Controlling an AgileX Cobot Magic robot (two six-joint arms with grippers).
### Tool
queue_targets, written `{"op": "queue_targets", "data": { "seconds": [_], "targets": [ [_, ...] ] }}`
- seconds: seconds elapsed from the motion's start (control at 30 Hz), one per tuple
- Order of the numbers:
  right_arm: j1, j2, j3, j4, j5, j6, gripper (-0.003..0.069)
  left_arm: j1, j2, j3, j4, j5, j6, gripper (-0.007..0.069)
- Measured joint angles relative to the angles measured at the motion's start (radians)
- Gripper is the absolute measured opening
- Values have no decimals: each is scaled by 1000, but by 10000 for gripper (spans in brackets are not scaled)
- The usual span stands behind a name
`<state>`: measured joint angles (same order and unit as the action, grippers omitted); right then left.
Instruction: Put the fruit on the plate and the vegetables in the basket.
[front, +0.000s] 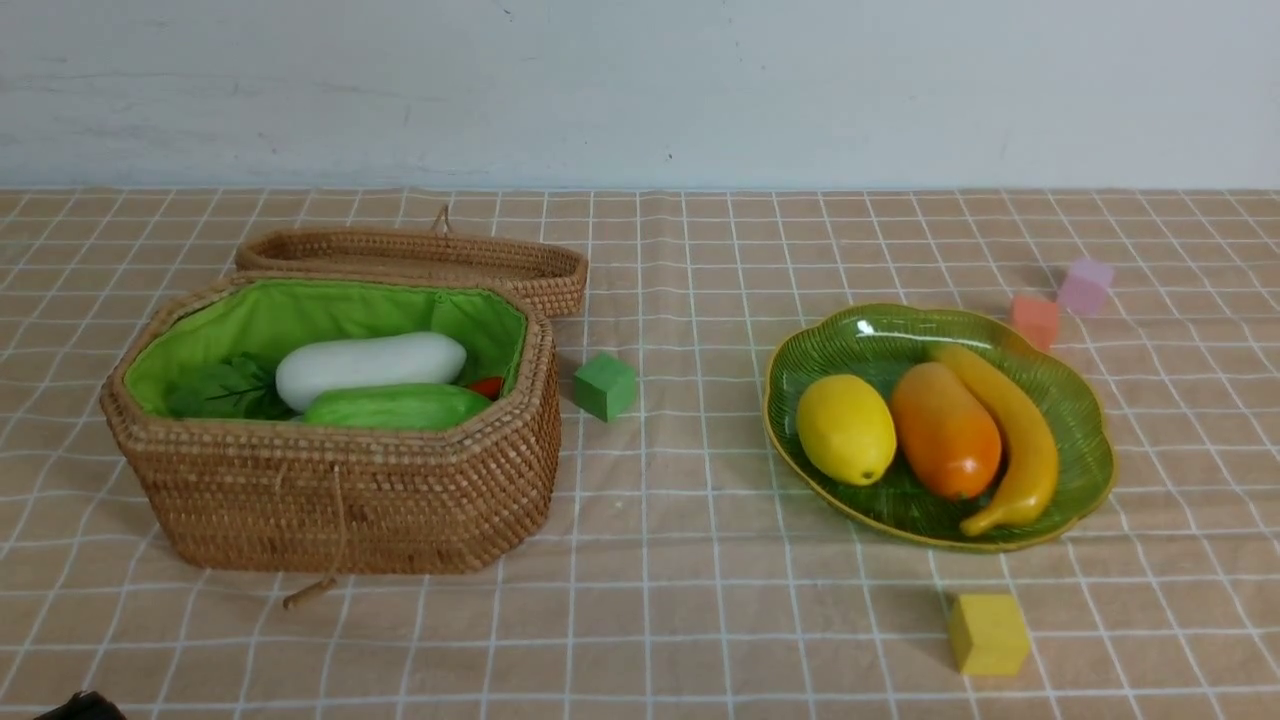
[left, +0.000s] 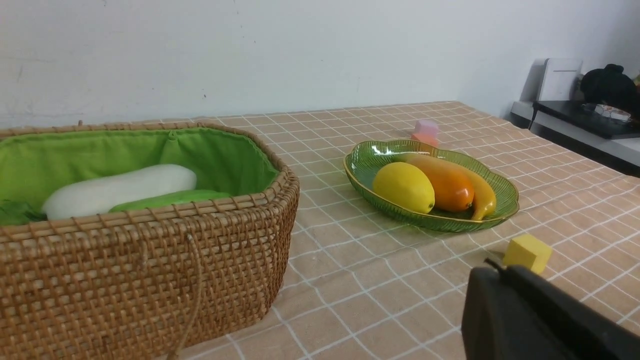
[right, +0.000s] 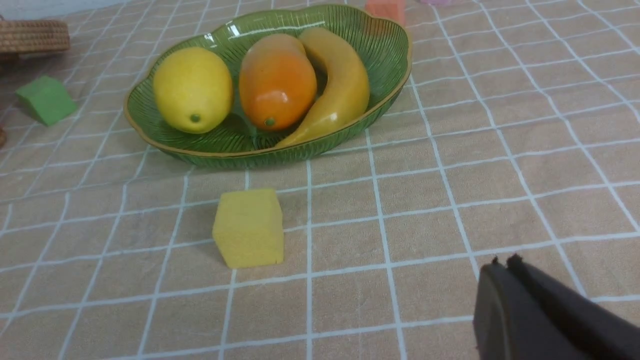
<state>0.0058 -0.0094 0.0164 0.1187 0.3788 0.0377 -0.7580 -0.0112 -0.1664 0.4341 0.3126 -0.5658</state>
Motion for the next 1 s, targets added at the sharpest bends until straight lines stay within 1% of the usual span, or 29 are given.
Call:
{"op": "queue_targets", "data": {
  "seconds": [0.5, 0.57, 0.63, 0.67, 0.7, 0.77, 0.8, 0.83, 0.93, 1.0],
  "targets": [
    [0, 0, 0, 0, 1, 0, 1, 1, 0, 7, 12, -1, 0, -5],
    [0, 0, 0, 0, 1, 0, 3, 24, 0, 13, 27, 4, 25, -5],
    [0, 0, 0, 0, 1, 0, 3, 81, 0, 14, 1, 5, 58, -3],
    [0, 0, 0, 0, 1, 0, 3, 90, 0, 14, -7, 5, 64, -4],
    [0, 0, 0, 0, 1, 0, 4, 131, 0, 15, -43, 3, 89, -8],
    [0, 0, 0, 0, 1, 0, 3, 316, 0, 23, -256, -14, 238, -13],
    [0, 0, 0, 0, 1, 0, 4, 330, 0, 25, -256, -19, 252, -13],
    [0, 0, 0, 0, 1, 0, 6, 443, 0, 49, -403, -50, 385, -13],
    [0, 0, 0, 0, 1, 0, 9, 566, 0, 122, -542, -95, 497, -13],
    [0, 0, 0, 0, 1, 0, 10, 607, 0, 167, -575, -98, 513, -13]
  ]
}}
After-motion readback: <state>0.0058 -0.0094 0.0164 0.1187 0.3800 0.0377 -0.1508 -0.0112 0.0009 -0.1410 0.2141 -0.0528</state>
